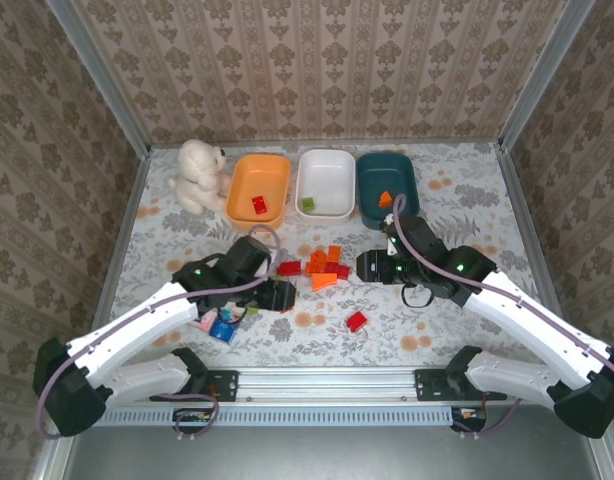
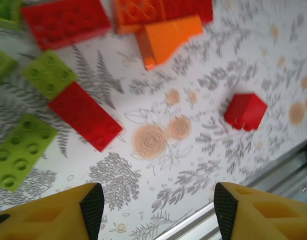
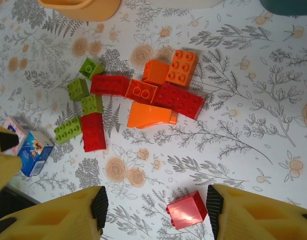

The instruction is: Sort the legos into containers by color

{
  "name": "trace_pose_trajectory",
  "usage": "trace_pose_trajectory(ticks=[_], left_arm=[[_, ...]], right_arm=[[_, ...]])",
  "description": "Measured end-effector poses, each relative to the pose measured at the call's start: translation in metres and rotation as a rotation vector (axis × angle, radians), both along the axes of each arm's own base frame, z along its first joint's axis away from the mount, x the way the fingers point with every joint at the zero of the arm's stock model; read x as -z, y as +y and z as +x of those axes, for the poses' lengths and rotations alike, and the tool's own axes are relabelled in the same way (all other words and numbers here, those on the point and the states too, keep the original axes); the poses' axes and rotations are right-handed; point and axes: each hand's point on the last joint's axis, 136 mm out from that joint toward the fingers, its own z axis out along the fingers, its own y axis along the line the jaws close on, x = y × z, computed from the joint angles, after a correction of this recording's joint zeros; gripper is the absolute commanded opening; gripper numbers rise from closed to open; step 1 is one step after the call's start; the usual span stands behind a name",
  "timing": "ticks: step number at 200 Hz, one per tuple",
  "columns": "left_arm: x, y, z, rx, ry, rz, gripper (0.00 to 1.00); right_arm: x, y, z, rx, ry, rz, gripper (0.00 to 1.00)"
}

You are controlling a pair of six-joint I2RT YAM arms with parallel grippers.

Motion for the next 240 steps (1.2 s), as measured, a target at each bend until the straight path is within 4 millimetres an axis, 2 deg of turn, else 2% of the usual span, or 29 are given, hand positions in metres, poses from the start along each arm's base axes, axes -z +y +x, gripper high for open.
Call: trace_pose_trajectory(ticks=[21, 35, 76, 111, 143, 184, 223, 240], left_arm=[[0.011, -0.027, -0.02, 0.154, -0.005, 0.048, 0.65], [0.017, -0.051, -0.029, 0.261, -0.014, 0.087, 0.66], [0.034, -0.122, -0.039, 0.484, -0.088, 0.198, 0.73], [0.052, -0.158, -0.035, 0.561, -0.11, 0.272, 0.75], [0.072, -0.165, -0.029, 0.572, -0.093, 0.343, 0.75], [0.096, -0.158, -0.031, 0.586, -0.042, 0.423, 0.67], [0.113, -0.158, -0.031, 0.596, -0.02, 0.459, 0.49], [0.115, -0.161, -0.03, 0.594, -0.022, 0.455, 0.32]], right_arm=[[-0.01, -0.013, -0.002, 0.059, -0.024, -0.002, 0.6], [-0.022, -0.024, -0.003, 0.105, -0.055, 0.001, 0.66], [-0.091, -0.056, -0.008, 0.243, -0.221, 0.111, 0.86], [-0.14, -0.077, -0.016, 0.313, -0.33, 0.194, 0.96], [-0.167, -0.086, -0.019, 0.343, -0.384, 0.231, 0.98], [-0.166, -0.09, -0.021, 0.349, -0.379, 0.219, 0.97], [-0.166, -0.089, -0.02, 0.349, -0.378, 0.218, 0.96], [-0.162, -0.089, -0.02, 0.348, -0.371, 0.211, 0.96]])
